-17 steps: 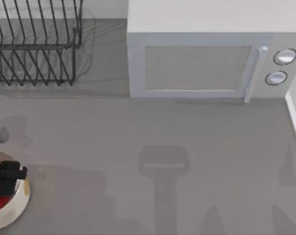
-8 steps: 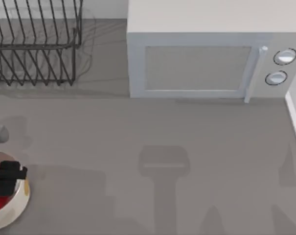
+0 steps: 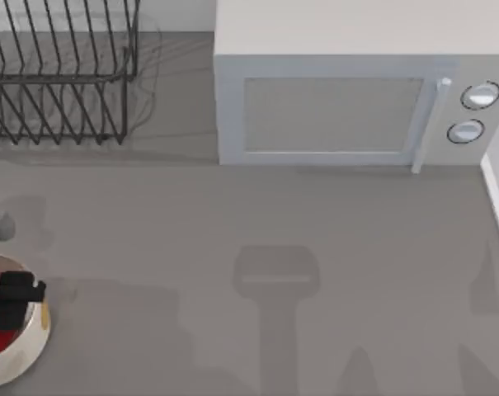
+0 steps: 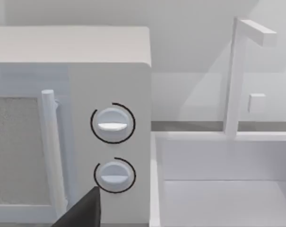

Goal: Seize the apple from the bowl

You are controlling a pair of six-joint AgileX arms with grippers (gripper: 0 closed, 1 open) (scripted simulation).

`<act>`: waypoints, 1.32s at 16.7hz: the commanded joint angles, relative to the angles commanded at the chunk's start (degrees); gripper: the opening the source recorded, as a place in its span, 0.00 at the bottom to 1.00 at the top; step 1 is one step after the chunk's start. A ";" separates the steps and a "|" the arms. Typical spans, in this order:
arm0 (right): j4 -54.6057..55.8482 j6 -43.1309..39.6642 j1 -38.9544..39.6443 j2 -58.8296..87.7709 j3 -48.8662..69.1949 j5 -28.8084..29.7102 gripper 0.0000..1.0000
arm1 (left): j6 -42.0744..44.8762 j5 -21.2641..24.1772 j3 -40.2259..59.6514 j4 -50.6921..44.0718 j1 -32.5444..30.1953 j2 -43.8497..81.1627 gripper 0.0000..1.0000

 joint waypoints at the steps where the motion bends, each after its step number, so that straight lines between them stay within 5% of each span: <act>1: 0.00 0.00 0.00 0.00 0.00 0.00 1.00 | 0.00 0.00 0.12 -0.12 0.00 0.02 0.00; 6: 0.00 0.00 0.00 0.00 0.00 0.00 1.00 | -0.09 -0.01 9.51 -9.62 -0.12 0.56 0.00; 16: 0.00 0.00 0.00 0.00 0.00 0.00 1.00 | -0.78 -0.05 49.25 -52.92 -0.76 -2.22 0.00; 22: 0.00 0.00 0.00 0.00 0.00 0.00 1.00 | -0.98 -0.07 55.89 -59.60 -0.93 -3.71 0.00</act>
